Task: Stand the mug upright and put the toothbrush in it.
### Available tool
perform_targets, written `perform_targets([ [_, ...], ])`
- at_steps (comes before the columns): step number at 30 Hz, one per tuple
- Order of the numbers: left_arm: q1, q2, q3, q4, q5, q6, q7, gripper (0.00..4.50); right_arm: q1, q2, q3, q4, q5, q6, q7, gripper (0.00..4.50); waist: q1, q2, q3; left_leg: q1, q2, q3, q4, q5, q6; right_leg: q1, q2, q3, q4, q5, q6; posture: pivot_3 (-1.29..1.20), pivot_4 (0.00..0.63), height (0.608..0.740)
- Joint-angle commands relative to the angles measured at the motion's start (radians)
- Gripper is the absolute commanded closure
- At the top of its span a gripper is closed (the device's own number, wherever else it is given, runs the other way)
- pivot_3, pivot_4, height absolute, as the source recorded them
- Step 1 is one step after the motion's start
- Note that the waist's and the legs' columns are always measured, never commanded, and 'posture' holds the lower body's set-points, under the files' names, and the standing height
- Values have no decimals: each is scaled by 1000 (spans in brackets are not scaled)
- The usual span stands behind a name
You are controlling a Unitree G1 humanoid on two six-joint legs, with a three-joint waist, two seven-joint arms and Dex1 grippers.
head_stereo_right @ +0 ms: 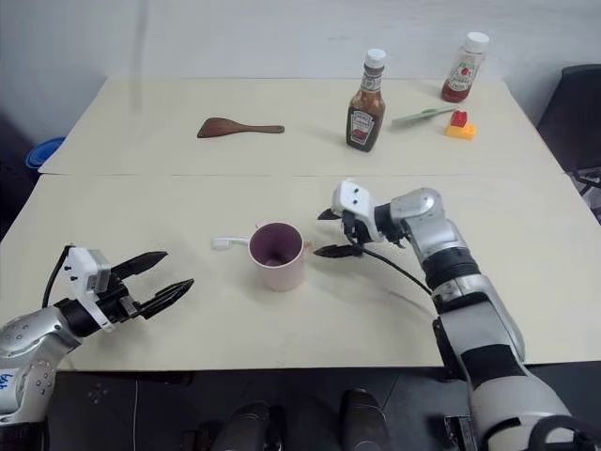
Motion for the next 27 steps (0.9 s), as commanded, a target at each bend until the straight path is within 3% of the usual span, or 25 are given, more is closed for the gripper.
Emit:
perform_targets([
  [1,10,0,25,-40,-14,-11,8,0,-87,72,28,84,-52,-28,-16,135,-2,0,0,0,0,0,0,0,0,0,0,0,0,0,0,0,150,740],
  [8,14,-4,21,-51,-17,-8,13,0,-176,167,54,231,-137,-37,-38,135,-1,0,0,0,0,-2,0,0,-1,0,0,0,0,0,0,0,150,740],
  [13,19,-8,23,-61,-19,-7,16,0,-220,203,63,312,-193,-20,-92,1375,-5,0,0,0,0,-2,0,0,-1,0,0,0,0,0,0,0,150,740],
  [21,33,-11,11,-104,-57,7,-14,0,-237,204,47,330,-219,-12,-83,4191,-6,0,0,0,0,-2,-1,-1,-1,0,0,0,0,0,0,0,150,740],
  [27,13,-9,5,-181,-130,43,-32,0,-185,121,-134,267,-60,-47,-44,4285,0,0,0,-2,-1,-5,0,-1,-1,0,-2,2,0,0,0,0,150,740],
])
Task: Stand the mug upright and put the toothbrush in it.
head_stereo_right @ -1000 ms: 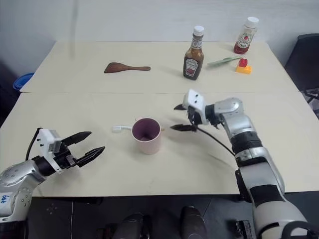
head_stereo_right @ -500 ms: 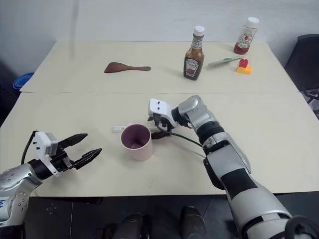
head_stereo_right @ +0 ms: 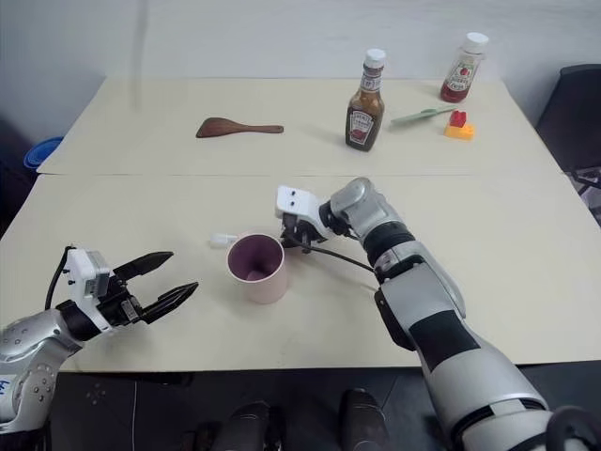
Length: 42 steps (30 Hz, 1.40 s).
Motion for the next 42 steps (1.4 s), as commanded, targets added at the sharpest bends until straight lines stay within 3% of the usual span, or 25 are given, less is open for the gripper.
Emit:
perform_targets([
  [1,-18,2,9,-71,-60,13,-9,0,24,-61,-132,-67,118,-68,0,4285,-1,0,0,0,0,0,0,0,0,0,0,0,0,0,0,0,150,740],
  [6,-42,12,7,-100,-105,34,-19,0,72,-89,-306,-145,296,-77,42,4285,-4,0,0,0,0,0,0,0,0,0,1,-1,-1,0,0,0,150,740],
  [10,-59,51,40,-97,-168,75,-64,0,197,-41,-420,-533,597,209,137,4285,-5,0,0,1,3,2,0,0,0,0,3,-1,-1,0,0,0,150,740],
  [15,-49,115,63,-76,-182,104,-118,0,421,71,-327,-1029,775,464,16,4285,0,1,0,1,4,0,-1,0,-1,0,3,-1,0,0,0,0,150,740],
  [18,-46,117,72,-72,-180,103,-122,0,557,132,-226,-1196,766,470,-40,4285,1,1,0,0,2,1,-1,0,-1,0,3,-1,0,0,0,0,150,740],
  [24,-36,99,79,-83,-191,112,-103,0,666,170,-103,-1186,646,316,-68,4285,4,1,0,1,0,1,-1,-1,-1,0,2,-1,-1,0,0,0,150,740],
  [28,-39,95,64,-81,-178,105,-102,0,656,193,-93,-1043,545,133,-113,4285,1,1,0,2,0,1,-1,-1,-1,0,3,-1,0,0,0,0,150,740],
  [32,-52,95,52,-78,-166,97,-100,0,635,196,-113,-978,564,89,-99,4285,0,1,0,2,0,2,-1,-1,-1,0,3,-1,0,0,0,0,150,740],
  [33,-56,94,52,-77,-165,97,-98,0,635,185,-114,-974,573,94,-81,3572,0,1,0,2,0,2,-1,-1,-1,0,3,-1,0,0,0,0,150,740],
  [38,-53,95,58,-72,-154,88,-96,0,639,131,-142,-1002,573,43,-59,2085,1,1,0,2,1,2,-1,-1,-1,0,2,-1,0,0,0,0,150,740],
  [42,-35,96,64,-63,-115,55,-101,0,623,17,-197,-1052,591,53,-39,655,4,1,0,2,0,1,-1,-1,0,0,2,-1,-1,0,0,0,150,740],
])
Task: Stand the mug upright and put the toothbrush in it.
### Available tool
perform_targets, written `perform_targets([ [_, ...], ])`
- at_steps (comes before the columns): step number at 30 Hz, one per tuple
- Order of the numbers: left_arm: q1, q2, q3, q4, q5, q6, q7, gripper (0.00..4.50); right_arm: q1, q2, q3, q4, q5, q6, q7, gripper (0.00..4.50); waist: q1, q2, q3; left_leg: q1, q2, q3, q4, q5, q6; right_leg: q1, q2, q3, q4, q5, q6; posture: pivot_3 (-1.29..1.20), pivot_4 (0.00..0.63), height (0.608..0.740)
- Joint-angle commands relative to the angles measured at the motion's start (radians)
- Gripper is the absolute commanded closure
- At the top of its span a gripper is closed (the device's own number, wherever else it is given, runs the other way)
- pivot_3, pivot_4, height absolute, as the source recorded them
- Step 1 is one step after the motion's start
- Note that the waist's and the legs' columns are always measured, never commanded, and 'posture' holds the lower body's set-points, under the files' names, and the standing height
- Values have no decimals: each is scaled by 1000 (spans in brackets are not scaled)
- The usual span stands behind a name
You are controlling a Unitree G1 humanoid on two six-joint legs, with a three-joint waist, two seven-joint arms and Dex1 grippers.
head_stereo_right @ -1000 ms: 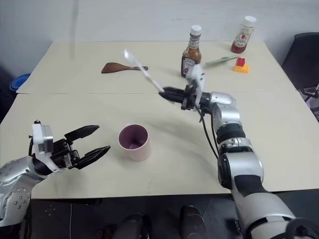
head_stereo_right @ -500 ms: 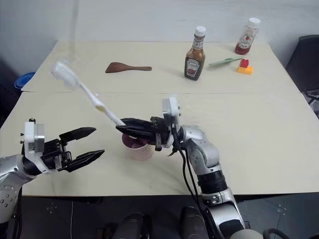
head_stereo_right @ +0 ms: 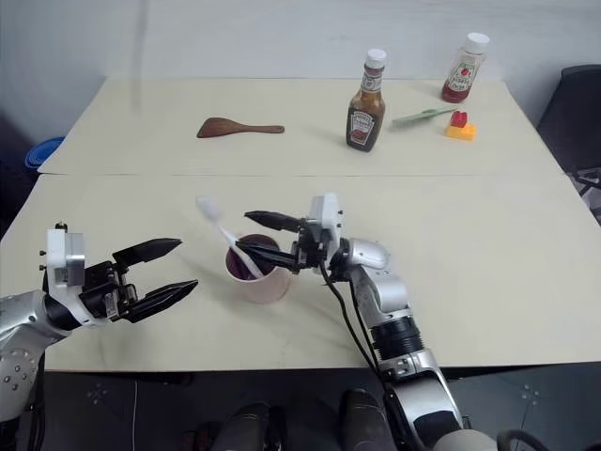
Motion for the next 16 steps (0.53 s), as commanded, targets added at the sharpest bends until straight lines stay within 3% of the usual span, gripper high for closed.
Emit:
perform_targets([
  [1,16,7,20,7,53,-60,-2,0,-23,-103,-80,-66,39,-8,26,274,1,0,0,0,0,0,0,0,0,0,0,0,0,0,0,0,150,740],
  [2,24,11,19,9,79,-79,-1,0,-21,-146,-100,-72,47,1,38,18,1,0,0,0,0,0,0,0,0,0,0,0,0,0,0,0,150,740],
  [5,67,20,34,22,150,-144,-11,0,34,-359,-140,-62,46,26,171,18,6,0,0,0,0,1,0,0,1,0,0,0,-1,0,0,0,150,740],
  [10,161,38,51,62,276,-253,-16,0,176,-620,-186,138,-39,-208,362,18,24,-1,1,0,0,2,-1,-3,3,2,0,-2,-6,0,0,0,150,740],
  [16,245,8,72,58,329,-337,11,0,244,-656,-272,281,-51,-342,285,18,13,-2,1,5,2,9,1,-3,4,2,0,2,-6,1,1,0,150,740],
])
